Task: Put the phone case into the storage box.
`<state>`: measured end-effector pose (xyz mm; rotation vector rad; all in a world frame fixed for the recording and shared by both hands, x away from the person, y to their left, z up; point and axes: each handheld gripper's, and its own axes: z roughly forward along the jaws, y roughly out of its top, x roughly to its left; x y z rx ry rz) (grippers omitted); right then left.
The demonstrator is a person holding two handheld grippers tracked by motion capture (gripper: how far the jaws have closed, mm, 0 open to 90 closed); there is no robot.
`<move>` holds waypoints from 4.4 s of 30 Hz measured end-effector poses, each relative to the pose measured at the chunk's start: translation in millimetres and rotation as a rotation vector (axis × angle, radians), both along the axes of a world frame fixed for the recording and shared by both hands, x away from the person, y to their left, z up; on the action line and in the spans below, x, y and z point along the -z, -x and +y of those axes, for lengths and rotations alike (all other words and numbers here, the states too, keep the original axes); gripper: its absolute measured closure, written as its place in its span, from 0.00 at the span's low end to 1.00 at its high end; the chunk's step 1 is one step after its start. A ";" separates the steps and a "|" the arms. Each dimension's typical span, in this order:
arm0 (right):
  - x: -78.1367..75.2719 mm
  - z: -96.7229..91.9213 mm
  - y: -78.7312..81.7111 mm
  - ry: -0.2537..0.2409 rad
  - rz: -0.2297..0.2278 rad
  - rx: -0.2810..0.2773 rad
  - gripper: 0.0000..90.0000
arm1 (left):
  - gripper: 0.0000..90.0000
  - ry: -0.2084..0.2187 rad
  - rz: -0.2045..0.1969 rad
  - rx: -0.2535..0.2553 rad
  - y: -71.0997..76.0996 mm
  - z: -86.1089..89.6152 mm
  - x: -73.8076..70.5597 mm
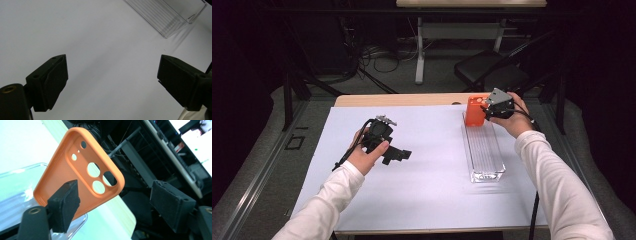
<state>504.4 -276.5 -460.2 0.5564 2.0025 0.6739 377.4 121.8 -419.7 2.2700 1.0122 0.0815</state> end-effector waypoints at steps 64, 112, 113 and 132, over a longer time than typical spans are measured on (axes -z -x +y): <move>-29.6 1.8 22.3 -0.534 0.477 0.219 0.00 | 0.11 0.065 -0.019 -0.003 -2.9 3.7 -7.9; -41.3 17.1 54.8 -0.611 0.482 0.093 0.05 | 0.11 0.114 -0.073 -0.002 -7.5 16.5 -11.6; -41.2 17.0 55.9 -0.620 0.484 0.100 0.05 | 0.11 0.116 -0.074 -0.001 -7.4 16.3 -11.7; -37.3 32.9 74.4 -0.595 0.507 0.034 0.07 | 0.11 0.110 -0.078 0.010 -6.2 15.5 -10.5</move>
